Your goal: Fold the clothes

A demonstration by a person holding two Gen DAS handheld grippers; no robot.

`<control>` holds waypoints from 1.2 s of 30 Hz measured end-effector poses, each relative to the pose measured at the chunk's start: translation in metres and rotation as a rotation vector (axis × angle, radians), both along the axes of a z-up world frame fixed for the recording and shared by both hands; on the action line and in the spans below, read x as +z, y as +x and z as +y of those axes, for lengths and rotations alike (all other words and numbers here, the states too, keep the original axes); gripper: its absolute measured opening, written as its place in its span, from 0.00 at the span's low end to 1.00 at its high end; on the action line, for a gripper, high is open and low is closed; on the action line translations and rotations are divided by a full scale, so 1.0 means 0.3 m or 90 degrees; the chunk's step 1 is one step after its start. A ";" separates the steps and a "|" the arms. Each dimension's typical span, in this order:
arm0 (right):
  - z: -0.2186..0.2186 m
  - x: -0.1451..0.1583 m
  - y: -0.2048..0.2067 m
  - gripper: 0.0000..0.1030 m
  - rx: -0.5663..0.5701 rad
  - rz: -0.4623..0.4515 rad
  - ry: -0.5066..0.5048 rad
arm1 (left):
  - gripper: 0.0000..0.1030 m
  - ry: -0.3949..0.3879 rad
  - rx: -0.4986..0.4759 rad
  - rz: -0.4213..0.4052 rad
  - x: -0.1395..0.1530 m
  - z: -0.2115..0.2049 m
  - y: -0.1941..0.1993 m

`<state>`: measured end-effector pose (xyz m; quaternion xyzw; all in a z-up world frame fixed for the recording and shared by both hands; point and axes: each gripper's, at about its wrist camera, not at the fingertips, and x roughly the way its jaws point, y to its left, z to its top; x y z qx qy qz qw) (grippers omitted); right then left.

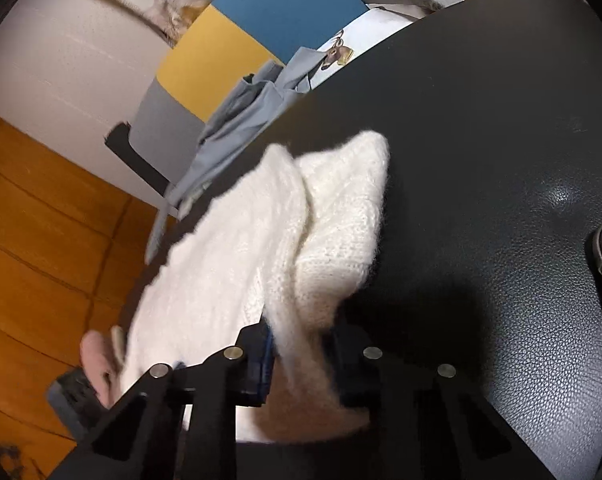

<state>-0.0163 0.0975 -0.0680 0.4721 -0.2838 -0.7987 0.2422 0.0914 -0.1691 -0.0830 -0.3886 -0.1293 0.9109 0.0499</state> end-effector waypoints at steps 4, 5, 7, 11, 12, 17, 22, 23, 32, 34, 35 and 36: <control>-0.014 0.067 0.003 0.21 0.002 0.003 -0.006 | 0.13 0.003 0.005 0.003 0.008 -0.002 -0.001; -0.019 0.088 0.004 0.21 0.003 0.005 -0.006 | 0.13 0.003 0.005 0.004 0.013 -0.003 0.001; -0.039 0.137 0.004 0.21 0.007 0.011 -0.007 | 0.11 0.003 0.006 0.007 0.026 -0.008 0.006; -0.112 0.253 0.001 0.20 0.023 0.034 0.010 | 0.11 0.016 0.015 0.026 0.090 -0.075 0.047; -0.134 0.283 0.002 0.20 0.027 0.041 0.015 | 0.11 0.008 0.035 0.041 0.114 -0.119 0.073; -0.276 0.420 0.015 0.20 0.063 0.076 0.033 | 0.12 -0.009 0.173 0.061 0.158 -0.406 0.213; -0.479 0.517 0.051 0.20 0.127 0.107 0.037 | 0.14 -0.001 0.235 -0.015 0.059 -0.629 0.273; -0.528 0.527 0.058 0.20 0.145 0.110 0.033 | 0.14 0.012 0.225 -0.017 0.042 -0.645 0.275; -1.075 0.425 0.199 0.20 0.363 0.113 0.057 | 0.14 0.079 0.213 0.036 0.000 -0.666 0.303; -1.186 0.356 0.233 0.19 0.409 0.096 0.075 | 0.14 0.088 0.208 0.045 -0.008 -0.669 0.317; -1.215 0.318 0.245 0.19 0.421 0.086 0.084 | 0.14 0.092 0.207 0.048 -0.010 -0.676 0.323; -1.243 0.279 0.257 0.19 0.434 0.077 0.093 | 0.14 0.105 0.205 0.055 -0.015 -0.686 0.331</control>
